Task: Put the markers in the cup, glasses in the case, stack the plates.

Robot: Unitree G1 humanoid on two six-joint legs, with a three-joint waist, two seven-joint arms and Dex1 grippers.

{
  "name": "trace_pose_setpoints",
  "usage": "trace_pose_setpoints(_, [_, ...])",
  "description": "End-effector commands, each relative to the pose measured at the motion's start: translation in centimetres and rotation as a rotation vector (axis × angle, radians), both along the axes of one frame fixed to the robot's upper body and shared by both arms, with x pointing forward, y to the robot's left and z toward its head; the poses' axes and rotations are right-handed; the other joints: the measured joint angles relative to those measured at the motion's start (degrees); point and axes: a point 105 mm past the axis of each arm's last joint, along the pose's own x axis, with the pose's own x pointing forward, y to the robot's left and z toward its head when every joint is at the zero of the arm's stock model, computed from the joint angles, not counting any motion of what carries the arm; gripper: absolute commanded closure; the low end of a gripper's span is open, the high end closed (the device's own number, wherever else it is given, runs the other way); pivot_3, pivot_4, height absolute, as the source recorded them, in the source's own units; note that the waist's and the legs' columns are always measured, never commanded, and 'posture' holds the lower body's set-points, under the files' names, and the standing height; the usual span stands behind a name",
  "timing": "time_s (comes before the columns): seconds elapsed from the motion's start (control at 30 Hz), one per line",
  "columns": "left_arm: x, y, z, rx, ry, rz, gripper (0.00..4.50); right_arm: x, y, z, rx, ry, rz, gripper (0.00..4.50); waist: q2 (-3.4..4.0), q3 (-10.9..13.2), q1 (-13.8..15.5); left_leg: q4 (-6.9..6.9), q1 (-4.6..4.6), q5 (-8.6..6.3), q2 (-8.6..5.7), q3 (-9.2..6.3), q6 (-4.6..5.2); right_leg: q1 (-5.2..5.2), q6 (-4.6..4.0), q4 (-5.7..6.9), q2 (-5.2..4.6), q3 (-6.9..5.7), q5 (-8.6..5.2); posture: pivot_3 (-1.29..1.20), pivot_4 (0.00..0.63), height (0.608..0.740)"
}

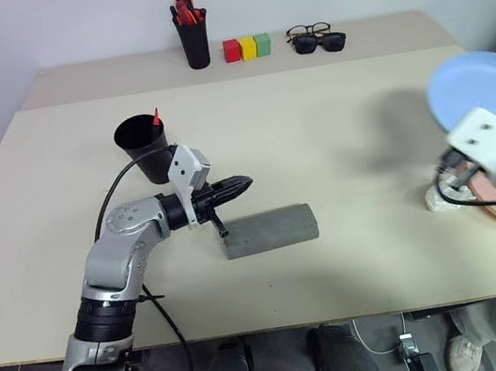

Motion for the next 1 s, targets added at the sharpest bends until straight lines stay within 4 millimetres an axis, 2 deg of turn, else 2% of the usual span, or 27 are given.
trace_pose_setpoints(0.03, [0.2,-0.7,0.8,-0.002,-0.057,-0.039,4.5,-1.0,-0.7,0.8,0.003,-0.02,-0.032,3.77,0.05,0.0,-0.9,0.01,0.04,0.0,0.01,0.02,0.0,0.03,-0.01,0.0,0.0,0.01,0.0,0.0,0.15,0.74])
trace_pose_setpoints(0.1, [0.2,-0.9,0.9,-0.003,-0.066,-0.048,4.5,-1.1,-0.4,0.4,0.027,-0.012,-0.017,2.99,0.13,-0.1,-1.4,0.01,0.09,0.0,0.04,0.08,0.0,0.03,-0.02,0.02,0.0,0.06,-0.01,0.0,0.15,0.74])
trace_pose_setpoints(0.17, [0.3,-0.9,1.0,-0.005,-0.07,-0.049,4.5,-1.2,0.5,-0.2,0.036,-0.001,0.037,1.87,0.13,-0.1,-1.3,0.0,0.11,0.0,0.06,0.07,0.0,0.03,-0.02,0.04,0.03,0.06,-0.01,0.0,0.15,0.74])
trace_pose_setpoints(0.2, [0.3,-0.9,1.0,-0.006,-0.071,-0.049,4.5,-1.2,1.0,-0.7,0.043,0.017,0.063,1.5,0.13,-0.1,-1.2,0.0,0.11,0.0,0.07,0.06,0.0,0.03,-0.03,0.05,0.04,0.06,-0.01,0.0,0.15,0.74])
trace_pose_setpoints(0.3, [0.1,-0.9,0.9,-0.005,-0.07,-0.046,4.5,-1.2,2.5,-1.9,0.104,0.051,0.124,1.5,0.13,-0.1,-1.0,-0.02,0.08,0.0,0.06,0.04,0.01,0.03,-0.01,0.04,0.03,0.05,-0.01,0.0,0.15,0.74])
trace_pose_setpoints(0.47, [-0.3,-0.6,0.9,-0.008,-0.071,-0.029,4.5,-0.2,3.5,-4.5,0.301,0.077,0.091,1.5,0.13,-0.1,-1.0,-0.02,0.07,0.0,0.05,0.02,0.01,0.04,-0.01,0.03,0.02,0.04,0.0,0.0,0.15,0.74])
trace_pose_setpoints(0.57, [-0.4,-0.6,1.1,-0.008,-0.076,-0.021,4.5,0.3,2.8,-6.1,0.319,0.101,0.004,1.5,0.13,-0.1,-0.9,-0.02,0.07,0.0,0.04,0.01,0.01,0.04,-0.01,0.03,0.02,0.04,-0.01,0.0,0.15,0.74])
trace_pose_setpoints(0.7, [-0.3,-0.7,1.2,-0.009,-0.079,-0.017,4.5,0.7,2.1,-6.8,0.316,0.109,-0.051,1.5,0.13,-0.1,-0.8,-0.02,0.06,0.0,0.03,0.01,0.0,0.03,-0.01,0.02,0.0,0.04,-0.01,0.0,0.15,0.74])
trace_pose_setpoints(0.8, [-0.3,-0.7,1.5,-0.021,-0.074,-0.01,4.5,0.7,1.5,-7.2,0.325,0.115,-0.106,2.38,0.13,-0.1,-0.9,-0.02,0.06,0.0,0.03,0.01,0.01,0.03,-0.01,0.02,0.01,0.04,-0.01,0.0,0.15,0.74])
trace_pose_setpoints(0.93, [-0.3,-0.6,1.3,-0.027,-0.058,-0.002,4.5,1.1,1.7,-5.6,0.307,0.051,-0.097,4.47,0.14,-0.1,-0.9,-0.02,0.06,0.0,0.03,0.0,0.0,0.02,-0.01,0.05,0.02,0.04,-0.01,0.0,0.15,0.74])
trace_pose_setpoints(1.0, [-0.1,-0.3,1.2,-0.036,-0.046,0.019,4.5,1.3,1.5,-4.6,0.278,0.009,-0.095,4.47,0.14,-0.1,-0.9,-0.02,0.06,0.0,0.03,0.0,0.0,0.02,-0.01,0.04,0.01,0.04,-0.01,0.0,0.15,0.74])
